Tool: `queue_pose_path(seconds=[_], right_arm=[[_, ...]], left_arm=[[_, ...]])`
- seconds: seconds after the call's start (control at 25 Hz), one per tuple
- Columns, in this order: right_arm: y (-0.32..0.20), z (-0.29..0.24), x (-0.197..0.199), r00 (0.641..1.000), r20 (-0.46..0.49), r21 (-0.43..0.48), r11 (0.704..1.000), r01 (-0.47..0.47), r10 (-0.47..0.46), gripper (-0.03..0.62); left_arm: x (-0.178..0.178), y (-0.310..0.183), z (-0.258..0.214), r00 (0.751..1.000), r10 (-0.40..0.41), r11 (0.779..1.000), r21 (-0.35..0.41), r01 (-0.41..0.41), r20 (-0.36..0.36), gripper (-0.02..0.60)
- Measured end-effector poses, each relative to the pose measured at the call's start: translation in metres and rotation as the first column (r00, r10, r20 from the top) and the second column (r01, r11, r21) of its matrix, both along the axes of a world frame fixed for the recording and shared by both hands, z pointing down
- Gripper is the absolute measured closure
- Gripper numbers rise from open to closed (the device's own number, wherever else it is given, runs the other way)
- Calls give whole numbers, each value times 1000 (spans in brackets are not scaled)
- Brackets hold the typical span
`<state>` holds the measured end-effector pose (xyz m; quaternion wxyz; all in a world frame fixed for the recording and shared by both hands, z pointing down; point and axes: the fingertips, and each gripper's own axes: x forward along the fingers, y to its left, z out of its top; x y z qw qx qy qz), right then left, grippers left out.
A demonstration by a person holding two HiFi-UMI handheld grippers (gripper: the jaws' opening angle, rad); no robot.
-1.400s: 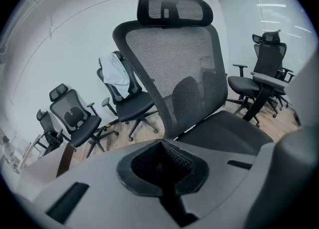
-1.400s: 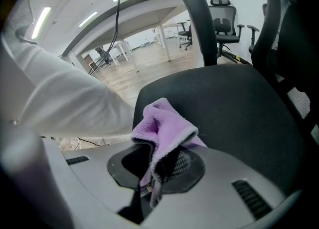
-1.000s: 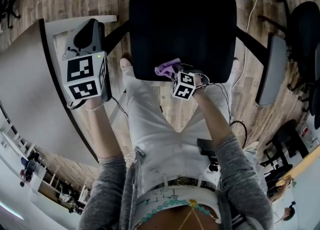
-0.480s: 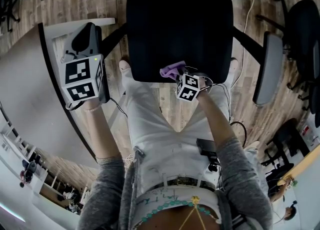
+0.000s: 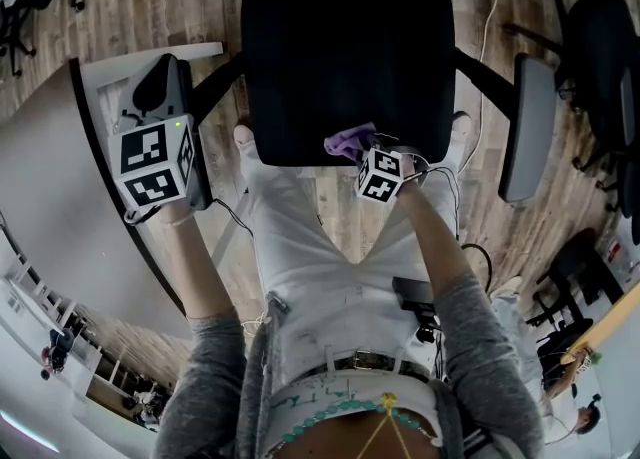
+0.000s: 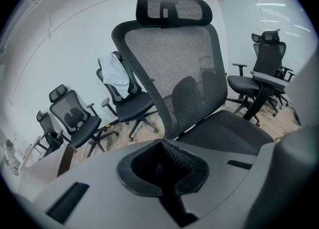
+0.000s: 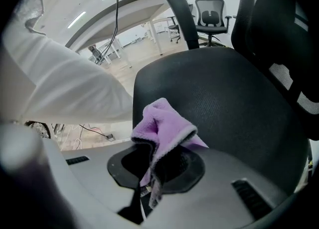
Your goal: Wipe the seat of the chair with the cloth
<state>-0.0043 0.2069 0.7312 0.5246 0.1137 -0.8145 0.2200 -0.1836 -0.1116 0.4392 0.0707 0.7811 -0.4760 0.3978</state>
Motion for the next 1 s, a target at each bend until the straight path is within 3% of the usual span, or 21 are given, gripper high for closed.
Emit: queue_pose_path(seconds=[0.4,0.84,1.0], right_arm=[[6,-1,35,998,-31,-16,998,-61,60,546],[16,-5,75,996,-68,-21,998,-56,54,546],[16,-6,91,992,-77,-23,994,-106,104,546]], left_arm=[[2,0,0,1000,2,1000,1,-2,1,580],[3,-1,-1,1000,4,1000,0,-4,6,580],[2,-1,0,1000,5,1000,5,-5,11,578]])
